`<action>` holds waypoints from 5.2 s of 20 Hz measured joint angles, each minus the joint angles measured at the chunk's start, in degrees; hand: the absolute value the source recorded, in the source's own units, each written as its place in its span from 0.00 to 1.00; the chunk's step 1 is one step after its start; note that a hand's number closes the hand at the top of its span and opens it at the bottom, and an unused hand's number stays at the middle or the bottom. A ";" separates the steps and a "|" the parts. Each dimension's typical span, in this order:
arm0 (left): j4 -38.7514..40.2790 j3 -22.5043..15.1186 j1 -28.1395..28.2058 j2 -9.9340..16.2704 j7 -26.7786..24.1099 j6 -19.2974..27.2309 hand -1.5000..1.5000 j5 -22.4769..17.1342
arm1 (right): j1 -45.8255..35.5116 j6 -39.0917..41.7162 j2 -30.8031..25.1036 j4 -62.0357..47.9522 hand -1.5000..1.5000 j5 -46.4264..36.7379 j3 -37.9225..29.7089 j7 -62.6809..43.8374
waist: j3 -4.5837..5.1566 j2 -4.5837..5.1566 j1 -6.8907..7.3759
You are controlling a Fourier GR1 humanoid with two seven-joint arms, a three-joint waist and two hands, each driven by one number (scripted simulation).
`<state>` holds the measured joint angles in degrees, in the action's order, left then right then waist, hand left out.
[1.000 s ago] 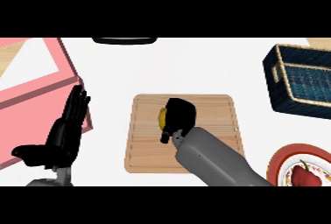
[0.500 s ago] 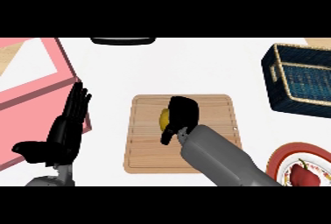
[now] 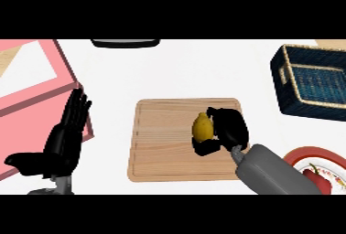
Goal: Pick the lemon from the cutting board and place it in the basket
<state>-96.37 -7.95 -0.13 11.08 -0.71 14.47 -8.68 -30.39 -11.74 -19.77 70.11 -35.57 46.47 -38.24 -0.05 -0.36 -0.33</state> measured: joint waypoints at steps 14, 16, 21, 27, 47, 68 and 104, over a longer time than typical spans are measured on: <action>-0.49 1.34 0.87 -0.02 0.46 -0.19 0.50 0.23 | 8.16 -2.80 -10.68 44.25 1.00 5.86 -15.38 -5.20 | 0.07 -0.26 -1.44; -0.62 1.46 0.98 0.07 0.46 -0.43 0.50 0.27 | 9.02 -0.94 -12.16 51.52 1.00 7.00 -17.91 -9.28 | 0.08 -0.24 -1.38; -0.88 1.14 0.47 -0.59 1.23 -0.73 0.50 0.71 | 10.54 5.03 -15.50 62.21 1.00 11.66 -26.88 -17.19 | 0.08 0.03 -0.71; 0.89 2.03 -1.50 -1.08 0.92 -1.11 0.50 1.00 | 11.76 10.69 -20.84 61.97 1.00 16.71 -38.31 -19.16 | 0.07 0.23 -0.33; -0.07 2.46 -0.74 -3.30 1.31 -3.03 0.50 3.31 | 15.86 19.71 -23.15 34.28 1.00 16.93 -60.75 9.06 | 0.02 0.39 0.48; -2.28 4.01 0.86 -5.23 2.54 -4.88 0.50 5.37 | 11.67 17.49 -19.19 4.89 1.00 7.92 -64.32 33.01 | 0.04 0.40 0.62; 0.51 6.60 -0.42 -6.81 1.47 -7.36 0.50 6.31 | 7.05 10.59 -26.59 -9.22 0.00 18.23 -83.58 42.53 | 0.05 0.29 0.13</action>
<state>-95.86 -1.35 -0.55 4.27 0.76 7.11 -2.37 -23.34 -1.16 -46.36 60.88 -17.34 -37.11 4.30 0.00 -0.08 -0.20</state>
